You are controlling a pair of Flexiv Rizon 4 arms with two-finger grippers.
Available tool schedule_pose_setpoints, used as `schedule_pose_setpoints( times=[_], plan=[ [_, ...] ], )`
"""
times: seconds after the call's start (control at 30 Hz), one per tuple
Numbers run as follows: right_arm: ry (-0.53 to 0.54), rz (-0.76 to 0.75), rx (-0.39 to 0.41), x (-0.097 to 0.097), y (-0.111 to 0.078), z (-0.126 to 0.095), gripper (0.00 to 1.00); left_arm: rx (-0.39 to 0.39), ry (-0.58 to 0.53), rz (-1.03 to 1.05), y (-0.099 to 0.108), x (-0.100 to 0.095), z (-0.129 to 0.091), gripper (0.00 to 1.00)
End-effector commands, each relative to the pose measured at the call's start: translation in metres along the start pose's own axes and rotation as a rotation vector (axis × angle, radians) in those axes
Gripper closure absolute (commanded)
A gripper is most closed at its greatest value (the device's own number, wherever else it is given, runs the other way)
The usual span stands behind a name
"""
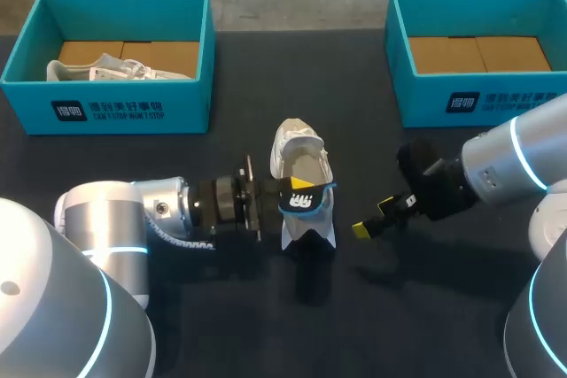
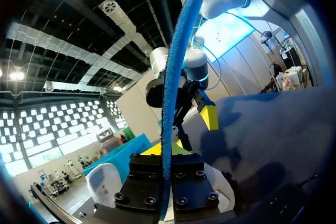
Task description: Take the shoe out of the shoebox, open the shoe tongue, remove and reinsert the insole, then place the shoe into the shoebox
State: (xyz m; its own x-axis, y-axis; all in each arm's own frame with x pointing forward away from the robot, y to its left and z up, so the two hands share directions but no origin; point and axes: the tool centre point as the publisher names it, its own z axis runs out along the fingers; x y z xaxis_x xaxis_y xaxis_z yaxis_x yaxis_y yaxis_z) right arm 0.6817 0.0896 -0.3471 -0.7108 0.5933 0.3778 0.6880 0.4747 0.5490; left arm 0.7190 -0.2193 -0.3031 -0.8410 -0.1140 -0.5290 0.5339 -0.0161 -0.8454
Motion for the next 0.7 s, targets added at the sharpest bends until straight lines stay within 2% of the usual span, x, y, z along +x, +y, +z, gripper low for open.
schedule_pose_setpoints(
  times=[0.03, 0.53, 0.7],
  plan=[
    [-0.004, -0.009, -0.002, 0.000, 0.000, 0.002, 0.00, -0.006, 0.001, 0.001, 0.004, 0.000, 0.003, 1.00],
    [-0.003, -0.062, 0.011, 0.002, 0.015, -0.001, 0.00, -0.059, 0.013, -0.006, 0.023, 0.000, 0.000, 1.00],
    [-0.005, -0.092, 0.045, 0.000, 0.024, -0.002, 0.00, -0.077, 0.017, -0.013, 0.030, 0.002, -0.004, 1.00]
  ],
)
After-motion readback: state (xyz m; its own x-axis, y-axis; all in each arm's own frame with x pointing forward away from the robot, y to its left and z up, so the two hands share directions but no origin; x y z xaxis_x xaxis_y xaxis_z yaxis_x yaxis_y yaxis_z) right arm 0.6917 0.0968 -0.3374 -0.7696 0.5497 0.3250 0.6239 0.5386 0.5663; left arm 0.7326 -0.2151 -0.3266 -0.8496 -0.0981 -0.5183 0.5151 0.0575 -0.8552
